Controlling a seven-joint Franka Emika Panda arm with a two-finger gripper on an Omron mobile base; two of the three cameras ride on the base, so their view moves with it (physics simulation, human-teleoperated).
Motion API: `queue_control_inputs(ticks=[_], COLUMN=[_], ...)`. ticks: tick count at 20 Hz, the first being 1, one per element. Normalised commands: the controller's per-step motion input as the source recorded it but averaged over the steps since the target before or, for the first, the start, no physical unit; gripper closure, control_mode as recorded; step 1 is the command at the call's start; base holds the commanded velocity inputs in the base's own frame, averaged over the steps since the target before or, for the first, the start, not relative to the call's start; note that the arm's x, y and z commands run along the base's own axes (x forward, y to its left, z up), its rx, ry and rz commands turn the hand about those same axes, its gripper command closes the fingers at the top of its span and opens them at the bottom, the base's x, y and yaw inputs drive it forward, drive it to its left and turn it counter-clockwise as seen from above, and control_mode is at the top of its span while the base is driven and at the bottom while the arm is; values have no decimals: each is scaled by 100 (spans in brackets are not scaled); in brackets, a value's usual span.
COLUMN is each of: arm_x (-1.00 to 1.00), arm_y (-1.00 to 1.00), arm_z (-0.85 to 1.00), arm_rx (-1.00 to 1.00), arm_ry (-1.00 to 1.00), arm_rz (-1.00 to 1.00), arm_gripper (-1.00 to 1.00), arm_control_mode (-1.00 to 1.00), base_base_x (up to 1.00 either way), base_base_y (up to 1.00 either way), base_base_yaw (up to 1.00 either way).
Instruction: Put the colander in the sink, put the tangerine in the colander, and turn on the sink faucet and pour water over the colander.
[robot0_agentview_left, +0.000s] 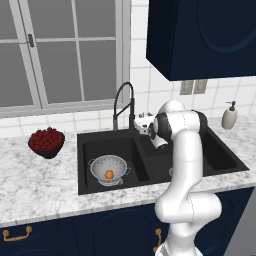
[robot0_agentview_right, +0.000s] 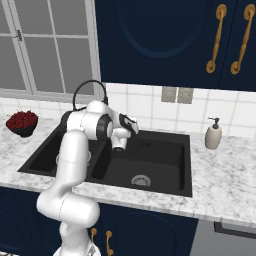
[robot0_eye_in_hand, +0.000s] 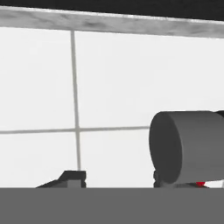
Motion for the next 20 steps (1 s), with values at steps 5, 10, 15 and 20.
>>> queue_control_inputs(ticks=[5,10,15,20], arm_x=[1,0,0,0], arm_y=[-87,-100,-100,-100], arm_z=[0,0,0,0], arm_rx=[18,32,34,36], arm_ry=[0,0,3,7], arm_rz=[-11,-3,-10,-12], arm_gripper=[100,100,100,100], arm_control_mode=[-100,-100,-100,-100], base_base_x=[0,0,0,0], base_base_y=[0,0,0,0], base_base_yaw=[0,0,0,0])
